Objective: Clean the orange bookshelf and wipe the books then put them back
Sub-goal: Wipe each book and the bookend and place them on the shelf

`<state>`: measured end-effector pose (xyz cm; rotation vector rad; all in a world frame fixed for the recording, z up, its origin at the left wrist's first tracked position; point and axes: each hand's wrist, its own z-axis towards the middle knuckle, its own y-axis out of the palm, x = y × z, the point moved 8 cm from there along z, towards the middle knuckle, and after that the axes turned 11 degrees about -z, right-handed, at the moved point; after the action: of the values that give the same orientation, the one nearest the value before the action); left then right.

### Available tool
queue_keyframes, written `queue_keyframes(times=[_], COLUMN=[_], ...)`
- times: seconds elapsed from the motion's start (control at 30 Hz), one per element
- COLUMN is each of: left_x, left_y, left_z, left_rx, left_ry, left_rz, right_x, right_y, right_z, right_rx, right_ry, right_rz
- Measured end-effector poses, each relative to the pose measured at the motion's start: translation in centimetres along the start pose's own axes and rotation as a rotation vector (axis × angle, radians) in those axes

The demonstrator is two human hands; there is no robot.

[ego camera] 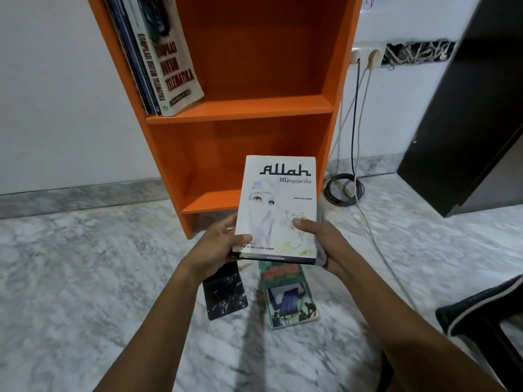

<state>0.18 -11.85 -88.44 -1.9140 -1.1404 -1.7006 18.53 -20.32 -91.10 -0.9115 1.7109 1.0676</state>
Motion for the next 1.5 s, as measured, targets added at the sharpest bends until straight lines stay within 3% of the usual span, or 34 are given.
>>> queue_keyframes(times=[0.1, 0.13, 0.23, 0.33, 0.37, 0.47, 0.53, 0.63, 0.8, 1.0, 1.17, 1.37, 1.5], left_x=[2.9, 3.9, 4.9, 4.6, 4.2, 3.0, 3.0, 2.4, 1.7, 3.7, 6.7, 8.0, 8.3], left_y=[0.2, 1.4, 5.5, 3.0, 2.4, 2.7, 3.6, 5.0, 7.5, 6.6, 3.4, 1.5, 2.0], left_z=[-0.5, -0.9, -0.6, 0.1, 0.3, -0.2, -0.6, -1.1, -1.9, -1.5, -1.1, -0.9, -0.9], left_rx=[0.361, 0.39, 0.283, 0.437, 0.413, 0.231, 0.143, 0.07, 0.03, 0.023, 0.035, -0.011, 0.117], left_ry=[0.17, 0.22, 0.221, 0.178, 0.129, 0.033, 0.048, 0.039, -0.032, 0.108, 0.219, 0.203, 0.245], left_rz=[0.44, 0.393, -0.079, -0.364, -0.455, -0.623, -0.599, -0.626, -0.57, -0.685, -0.679, -0.731, -0.586], right_x=[-3.0, -3.8, -4.7, -3.7, -2.9, -1.8, -2.7, -5.0, -9.3, -6.3, -3.5, -1.4, -2.3], right_y=[-0.2, 0.5, 4.0, 8.8, 9.8, 11.0, 11.0, 10.2, 6.8, 2.6, 0.8, 0.7, 0.7], right_z=[-0.7, -1.4, -3.7, -5.5, -5.5, -4.9, -4.3, -2.5, -0.1, 0.6, -0.9, -1.4, -0.8], right_rx=[0.273, 0.338, 0.449, 0.365, 0.3, 0.122, 0.127, 0.256, 0.587, 0.608, 0.392, -0.252, -0.182], right_ry=[-0.203, -0.259, -0.427, -0.691, -0.718, -0.684, -0.699, -0.671, -0.584, -0.239, -0.231, 0.082, -0.044], right_rz=[-0.319, -0.424, -0.854, -1.197, -1.234, -1.086, -0.949, -0.776, -0.83, -0.884, -0.725, -0.197, -0.263])
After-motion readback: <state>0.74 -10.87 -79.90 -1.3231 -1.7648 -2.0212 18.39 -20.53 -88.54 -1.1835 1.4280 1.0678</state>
